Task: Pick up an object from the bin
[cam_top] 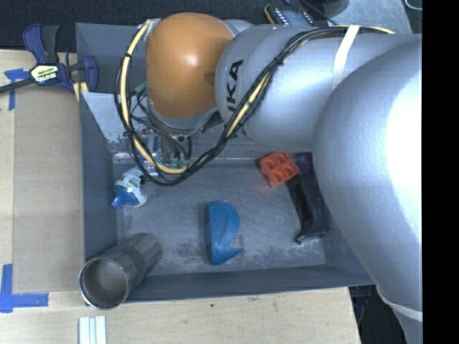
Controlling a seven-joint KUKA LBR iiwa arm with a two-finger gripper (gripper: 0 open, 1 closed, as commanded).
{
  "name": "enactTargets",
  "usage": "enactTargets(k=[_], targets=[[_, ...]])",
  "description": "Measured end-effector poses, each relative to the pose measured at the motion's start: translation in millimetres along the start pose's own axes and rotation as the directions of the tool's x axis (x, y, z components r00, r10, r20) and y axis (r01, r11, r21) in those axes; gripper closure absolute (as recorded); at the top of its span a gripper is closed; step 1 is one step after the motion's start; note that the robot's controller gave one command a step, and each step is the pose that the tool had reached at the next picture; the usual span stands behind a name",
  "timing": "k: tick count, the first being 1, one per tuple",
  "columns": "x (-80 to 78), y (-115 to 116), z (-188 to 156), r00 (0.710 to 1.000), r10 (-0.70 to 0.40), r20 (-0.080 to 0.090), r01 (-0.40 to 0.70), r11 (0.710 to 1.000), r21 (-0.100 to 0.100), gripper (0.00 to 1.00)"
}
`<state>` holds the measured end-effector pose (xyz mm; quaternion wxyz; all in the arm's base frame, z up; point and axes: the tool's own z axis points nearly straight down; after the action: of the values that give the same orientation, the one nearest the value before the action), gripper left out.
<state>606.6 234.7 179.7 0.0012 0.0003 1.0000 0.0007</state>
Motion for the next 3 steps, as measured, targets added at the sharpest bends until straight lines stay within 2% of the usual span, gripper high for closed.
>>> enactTargets(k=[1, 2, 3], targets=[[-10.2, 10, 105, 0.954, -0.3, -0.01, 0.3, 0.954, 0.0, 0.0], [-12.6, 7, 43, 0.938, -0.347, 0.004, 0.347, 0.938, -0.001, 0.0], [-21.6, -36, 79, 0.935, -0.353, -0.007, 0.353, 0.935, -0.001, 0.0]])
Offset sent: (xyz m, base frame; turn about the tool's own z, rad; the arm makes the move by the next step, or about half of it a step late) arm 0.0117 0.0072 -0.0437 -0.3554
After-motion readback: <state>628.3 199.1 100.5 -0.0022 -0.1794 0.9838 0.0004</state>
